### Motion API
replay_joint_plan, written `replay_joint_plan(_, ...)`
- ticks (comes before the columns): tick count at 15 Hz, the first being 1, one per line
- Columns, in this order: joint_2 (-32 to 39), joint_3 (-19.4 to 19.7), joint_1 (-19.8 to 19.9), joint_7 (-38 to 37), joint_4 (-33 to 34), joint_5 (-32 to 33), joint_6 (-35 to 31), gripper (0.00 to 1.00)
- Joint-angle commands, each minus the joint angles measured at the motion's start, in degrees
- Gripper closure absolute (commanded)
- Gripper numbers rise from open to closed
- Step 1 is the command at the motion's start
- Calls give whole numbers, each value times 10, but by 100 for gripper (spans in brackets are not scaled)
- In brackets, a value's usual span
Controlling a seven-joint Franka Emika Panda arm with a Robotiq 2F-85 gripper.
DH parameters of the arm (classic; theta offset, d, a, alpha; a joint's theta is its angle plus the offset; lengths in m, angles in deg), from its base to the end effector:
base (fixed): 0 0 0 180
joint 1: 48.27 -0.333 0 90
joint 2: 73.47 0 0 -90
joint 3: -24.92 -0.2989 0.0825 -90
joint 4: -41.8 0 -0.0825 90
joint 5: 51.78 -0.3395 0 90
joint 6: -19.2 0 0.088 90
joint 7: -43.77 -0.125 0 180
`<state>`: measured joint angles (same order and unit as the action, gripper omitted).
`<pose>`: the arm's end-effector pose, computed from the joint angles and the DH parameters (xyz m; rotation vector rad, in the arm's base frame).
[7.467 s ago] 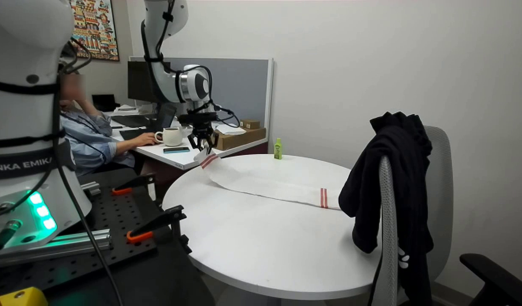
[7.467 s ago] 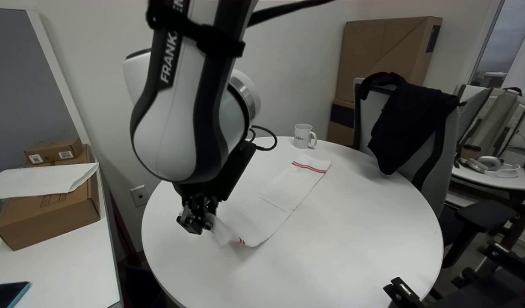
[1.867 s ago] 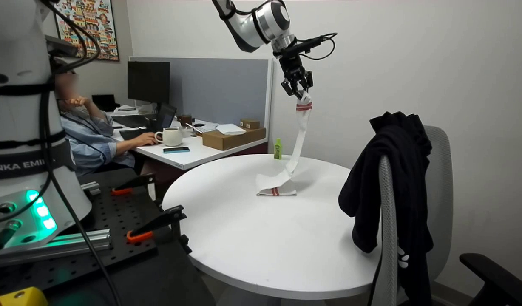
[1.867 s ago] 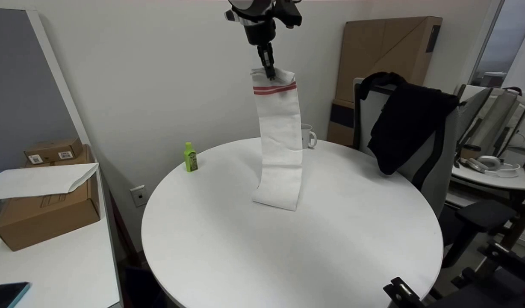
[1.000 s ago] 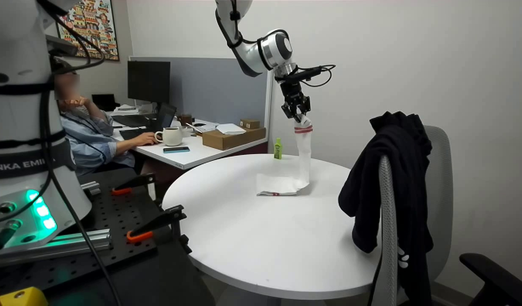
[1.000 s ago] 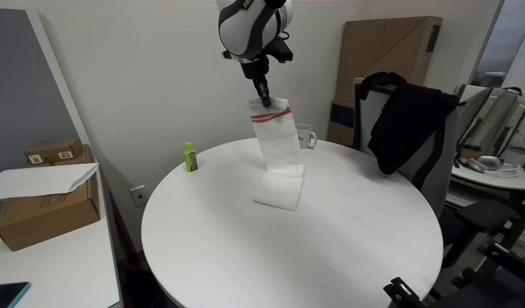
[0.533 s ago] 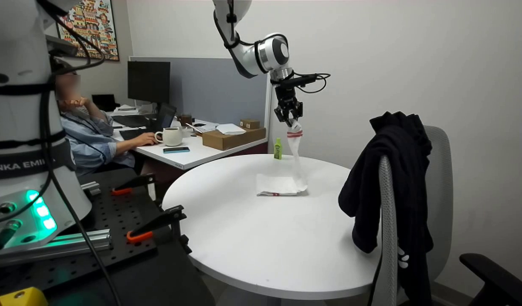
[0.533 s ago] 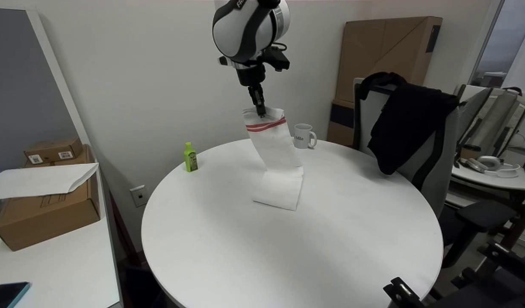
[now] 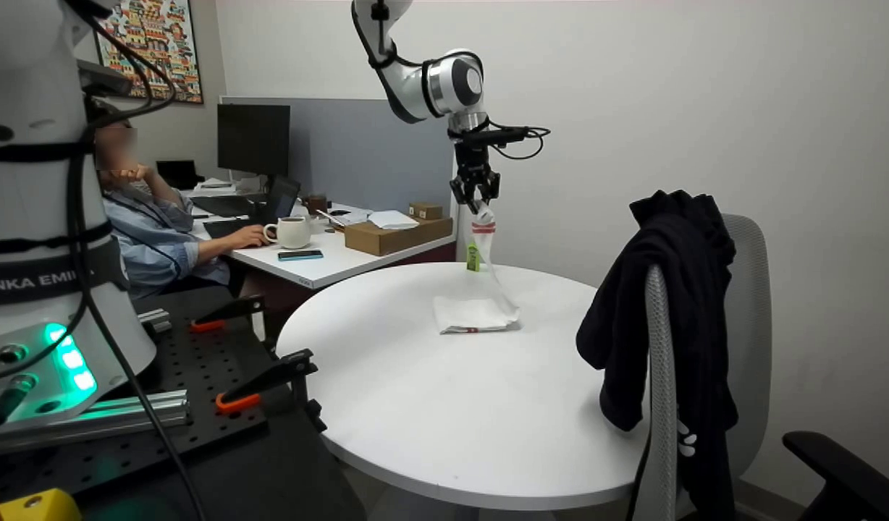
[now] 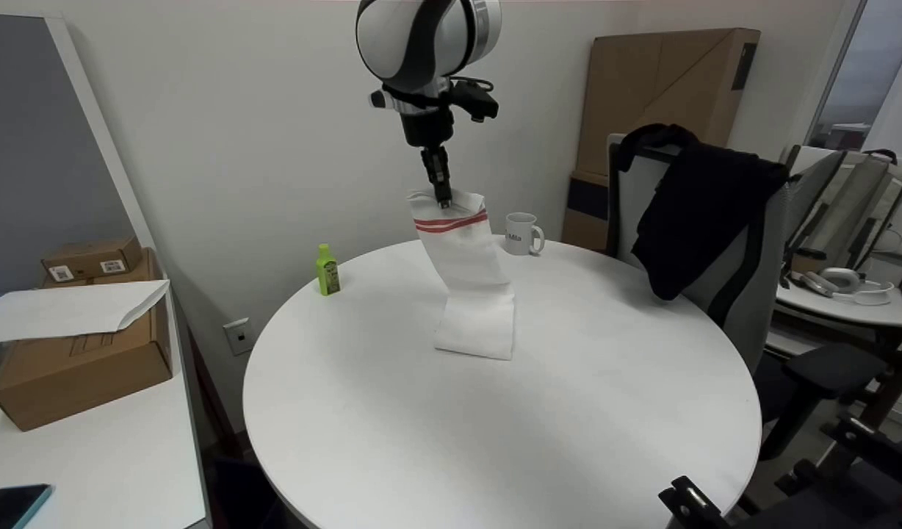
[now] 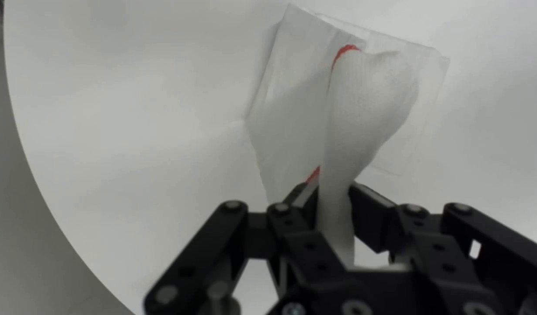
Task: Fold up the white towel on the table.
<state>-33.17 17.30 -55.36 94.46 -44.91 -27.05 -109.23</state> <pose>0.6563 0.1391 0.2512 2.2322 1.8290 -0.0656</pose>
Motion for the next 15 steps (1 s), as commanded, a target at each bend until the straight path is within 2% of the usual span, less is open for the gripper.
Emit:
replay_joint_plan(1, -49, -11, 19, 22, -69, -29, -18, 95)
replay_joint_plan(9, -146, -46, 50, 84, -166, -105, -56, 95)
replay_joint_plan(15, -156, -38, 48, 118, -191, -122, -48, 95)
